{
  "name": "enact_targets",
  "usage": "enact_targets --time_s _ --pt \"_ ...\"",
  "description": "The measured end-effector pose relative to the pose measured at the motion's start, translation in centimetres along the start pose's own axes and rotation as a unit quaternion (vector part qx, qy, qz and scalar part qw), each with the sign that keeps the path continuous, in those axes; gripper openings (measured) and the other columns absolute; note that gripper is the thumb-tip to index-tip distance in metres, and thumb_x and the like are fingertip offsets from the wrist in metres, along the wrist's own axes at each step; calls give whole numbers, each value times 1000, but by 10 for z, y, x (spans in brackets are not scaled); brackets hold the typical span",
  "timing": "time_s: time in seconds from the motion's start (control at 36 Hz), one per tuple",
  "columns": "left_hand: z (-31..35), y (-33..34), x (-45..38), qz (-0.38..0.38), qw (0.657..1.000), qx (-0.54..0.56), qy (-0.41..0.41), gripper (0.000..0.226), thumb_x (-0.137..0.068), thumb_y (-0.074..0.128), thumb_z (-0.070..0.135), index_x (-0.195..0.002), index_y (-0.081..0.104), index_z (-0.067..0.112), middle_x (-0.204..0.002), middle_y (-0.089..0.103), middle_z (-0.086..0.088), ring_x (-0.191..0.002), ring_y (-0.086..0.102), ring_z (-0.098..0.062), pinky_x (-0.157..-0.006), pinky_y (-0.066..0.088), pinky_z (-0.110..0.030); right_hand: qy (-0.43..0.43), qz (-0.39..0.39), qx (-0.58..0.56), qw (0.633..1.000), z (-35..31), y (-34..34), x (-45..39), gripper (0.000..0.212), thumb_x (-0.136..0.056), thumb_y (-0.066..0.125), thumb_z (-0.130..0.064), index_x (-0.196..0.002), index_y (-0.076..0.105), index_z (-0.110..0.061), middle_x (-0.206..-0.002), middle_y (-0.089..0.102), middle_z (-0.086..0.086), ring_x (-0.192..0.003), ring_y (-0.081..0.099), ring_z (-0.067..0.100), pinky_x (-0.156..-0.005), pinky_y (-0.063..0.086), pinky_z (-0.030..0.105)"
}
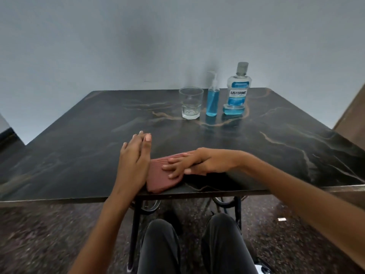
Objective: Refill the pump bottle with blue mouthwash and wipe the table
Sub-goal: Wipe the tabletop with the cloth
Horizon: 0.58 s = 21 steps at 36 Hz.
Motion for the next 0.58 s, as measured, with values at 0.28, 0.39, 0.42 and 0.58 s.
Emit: enact_targets --time_s 0.28,0.39,0.42,0.58 --pt "-6 10 -7 -75 997 -26 -26 36 -100 34 30 -114 60 10 -131 56 -7 -132 40 -16 -114 24 -41 73 -89 -4 993 5 -57 65 24 -94 47 2 -103 69 -6 -123 65 7 -116 59 15 -90 47 19" --pt "-8 14 -16 -89 995 -29 -15 35 -100 35 30 -113 60 10 -130 56 -6 -133 39 -17 -115 20 -35 129 64 4 990 13 -106 72 26 -92 51 -4 -103 71 -16 -108 71 5 -87 64 14 -65 42 10" --pt "-9 15 -19 -89 995 -31 -11 34 -100 35 30 -112 60 10 -129 57 -6 -133 40 -17 -113 17 -31 127 117 -42 984 15 -116 70 26 -91 53 -4 -101 72 -18 -109 71 3 -95 65 9 -75 45 10" --pt "-11 11 -39 -67 997 -22 -9 31 -99 39 27 -113 61 10 -126 59 -7 -129 45 -18 -112 27 -47 154 313 -239 906 36 -144 14 26 -89 56 -5 -100 74 -21 -102 73 -3 -99 64 11 -89 47 21"
Point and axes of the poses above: each hand's wrist, its own x-axis away from the middle knuckle, its own y-axis out of the palm, z = x × y, the point moved 5 cm from there along -x, towards the middle knuckle
